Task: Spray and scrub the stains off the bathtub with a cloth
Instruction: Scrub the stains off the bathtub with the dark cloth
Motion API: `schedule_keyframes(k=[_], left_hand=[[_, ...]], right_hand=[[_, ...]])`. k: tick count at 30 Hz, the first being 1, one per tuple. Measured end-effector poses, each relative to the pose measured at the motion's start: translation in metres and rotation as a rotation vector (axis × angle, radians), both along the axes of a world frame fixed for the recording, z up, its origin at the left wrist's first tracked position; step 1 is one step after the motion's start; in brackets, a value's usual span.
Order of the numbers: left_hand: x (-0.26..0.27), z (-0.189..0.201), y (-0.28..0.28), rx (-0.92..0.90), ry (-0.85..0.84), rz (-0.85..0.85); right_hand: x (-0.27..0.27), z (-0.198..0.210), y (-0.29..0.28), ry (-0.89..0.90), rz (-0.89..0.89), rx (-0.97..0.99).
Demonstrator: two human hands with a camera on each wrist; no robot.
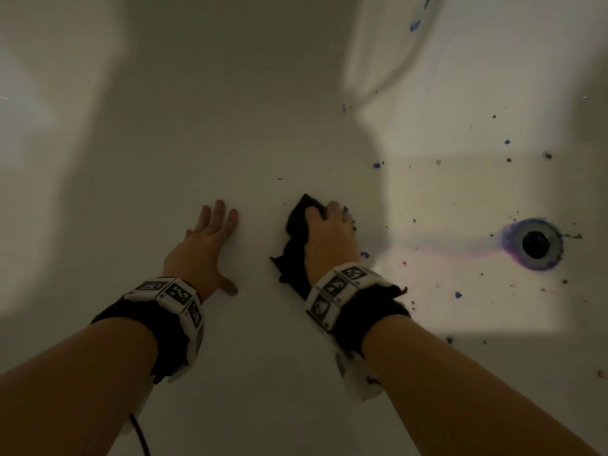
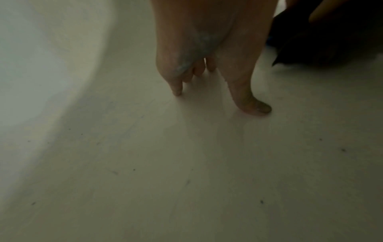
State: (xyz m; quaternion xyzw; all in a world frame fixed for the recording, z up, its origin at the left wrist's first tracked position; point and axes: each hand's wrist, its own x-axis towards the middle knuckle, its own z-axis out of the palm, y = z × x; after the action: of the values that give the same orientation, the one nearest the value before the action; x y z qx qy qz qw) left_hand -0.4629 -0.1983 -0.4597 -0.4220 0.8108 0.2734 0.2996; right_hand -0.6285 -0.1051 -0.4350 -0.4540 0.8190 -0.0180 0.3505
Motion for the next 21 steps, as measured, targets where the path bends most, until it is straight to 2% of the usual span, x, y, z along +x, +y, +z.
schedule_keyframes(k=[3,6,8,10,13,15,17,18,19,21], left_hand=[[0.000,-0.001,-0.001,0.004,0.002,0.004],[0.001,-0.001,-0.001,0.009,0.015,0.014],[0.002,-0.001,-0.001,0.013,0.032,0.023],[0.002,-0.001,-0.002,0.008,0.041,0.014],[0.002,-0.002,-0.002,0.005,0.028,0.014],[0.003,-0.003,-0.001,0.002,0.037,0.025],[0.003,-0.003,-0.002,0.000,0.046,0.031],[0.004,-0.003,-0.002,0.001,0.046,0.032],[0.004,-0.003,-0.001,-0.001,0.045,0.034],[0.004,-0.003,-0.001,-0.010,0.048,0.032]], right_hand=[[-0.046,-0.005,0.026,0.086,-0.158,0.019],[-0.094,-0.010,0.059,0.255,-0.195,0.058],[-0.115,-0.003,0.072,0.252,-0.237,0.051],[-0.117,0.010,0.077,0.168,-0.240,-0.035],[-0.070,0.032,0.084,-0.173,-0.068,-0.166],[-0.029,0.031,0.092,-0.333,0.206,-0.151],[0.008,0.022,0.101,-0.334,0.617,0.063],[0.022,0.014,0.106,-0.336,0.729,0.148],[0.028,0.009,0.110,-0.328,0.779,0.154],[0.023,-0.001,0.112,-0.266,0.748,0.075]])
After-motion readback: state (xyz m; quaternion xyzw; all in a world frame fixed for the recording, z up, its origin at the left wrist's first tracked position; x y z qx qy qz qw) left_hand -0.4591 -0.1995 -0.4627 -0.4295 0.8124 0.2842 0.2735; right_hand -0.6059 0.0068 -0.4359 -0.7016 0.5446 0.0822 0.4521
